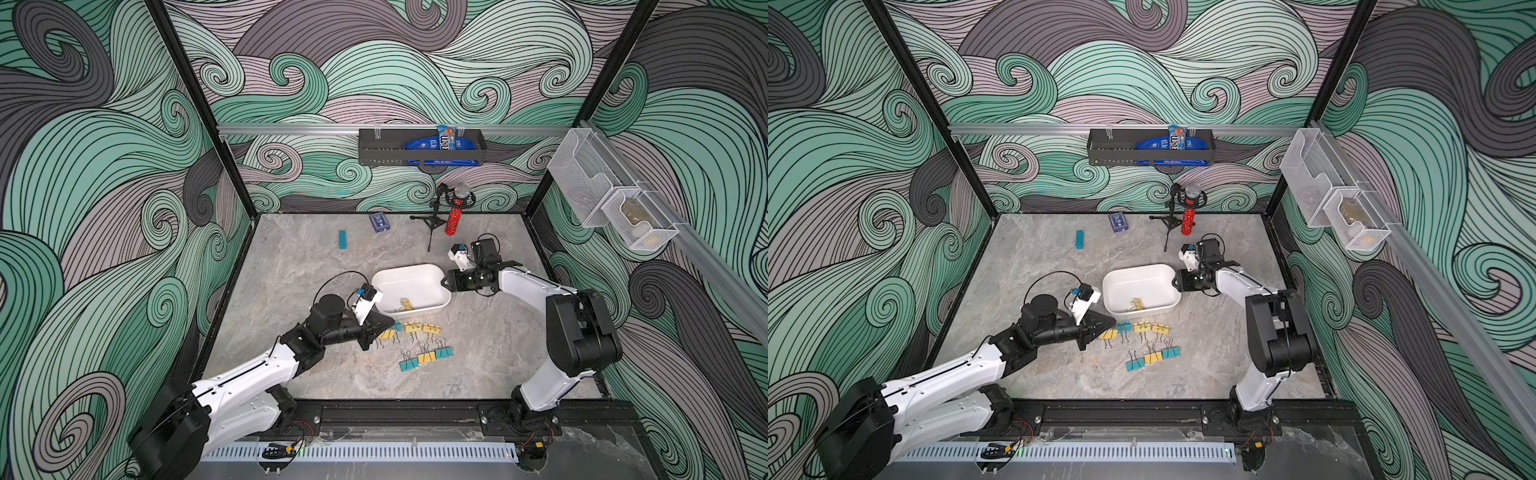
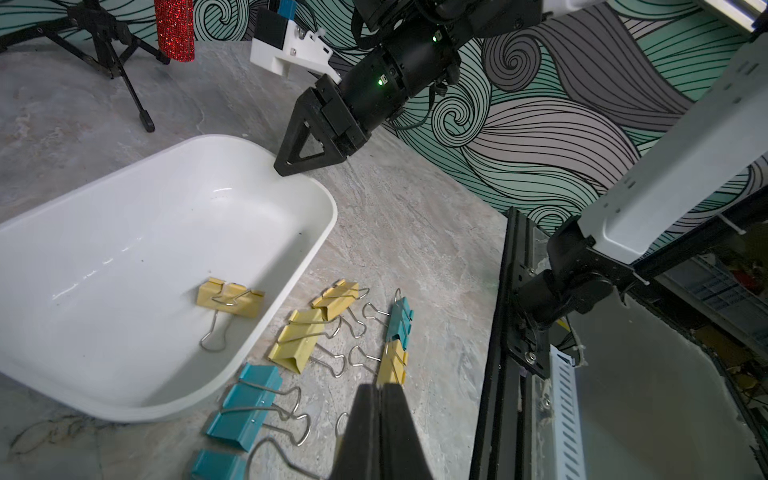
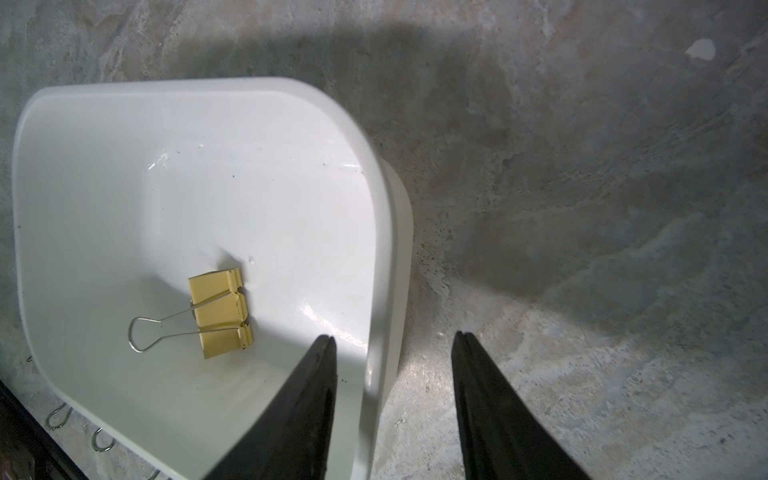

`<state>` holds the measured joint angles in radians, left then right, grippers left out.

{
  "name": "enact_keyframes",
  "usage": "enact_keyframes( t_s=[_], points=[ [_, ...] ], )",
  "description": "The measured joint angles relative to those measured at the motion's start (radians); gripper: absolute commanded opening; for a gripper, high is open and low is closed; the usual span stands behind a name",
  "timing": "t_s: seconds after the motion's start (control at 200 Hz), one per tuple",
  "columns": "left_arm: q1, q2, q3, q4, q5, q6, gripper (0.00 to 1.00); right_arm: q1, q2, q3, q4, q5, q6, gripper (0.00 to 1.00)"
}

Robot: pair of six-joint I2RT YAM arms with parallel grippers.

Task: Take out the binder clips from the storage box
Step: Place the binder clip at the center of the board.

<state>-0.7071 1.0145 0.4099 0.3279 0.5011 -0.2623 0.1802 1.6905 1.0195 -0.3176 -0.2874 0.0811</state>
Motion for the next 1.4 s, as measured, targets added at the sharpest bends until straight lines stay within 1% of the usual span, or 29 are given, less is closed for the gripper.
enact_keyframes(
  t_s=[0.12, 0.33, 0.65, 0.991, 1.401],
  points=[
    [0.000, -0.014, -0.031, 0.027, 0.026, -0.053, 0.05, 0.000, 0.000, 0.000, 0.000, 0.000, 0.000, 0.47],
    [-0.003, -0.016, -0.151, 0.120, 0.050, -0.156, 0.04, 0.000, 0.000, 0.000, 0.000, 0.000, 0.000, 0.47],
    [-0.029, -0.009, -0.214, 0.177, 0.049, -0.219, 0.04, 0.000, 0.000, 0.000, 0.000, 0.000, 0.000, 0.47],
    [-0.075, 0.077, -0.250, 0.269, 0.050, -0.262, 0.05, 0.000, 0.011, 0.000, 0.000, 0.000, 0.000, 0.47],
    [-0.084, 0.222, -0.249, 0.366, 0.065, -0.273, 0.06, 0.000, 0.011, 0.000, 0.000, 0.001, 0.000, 0.47]
  ],
)
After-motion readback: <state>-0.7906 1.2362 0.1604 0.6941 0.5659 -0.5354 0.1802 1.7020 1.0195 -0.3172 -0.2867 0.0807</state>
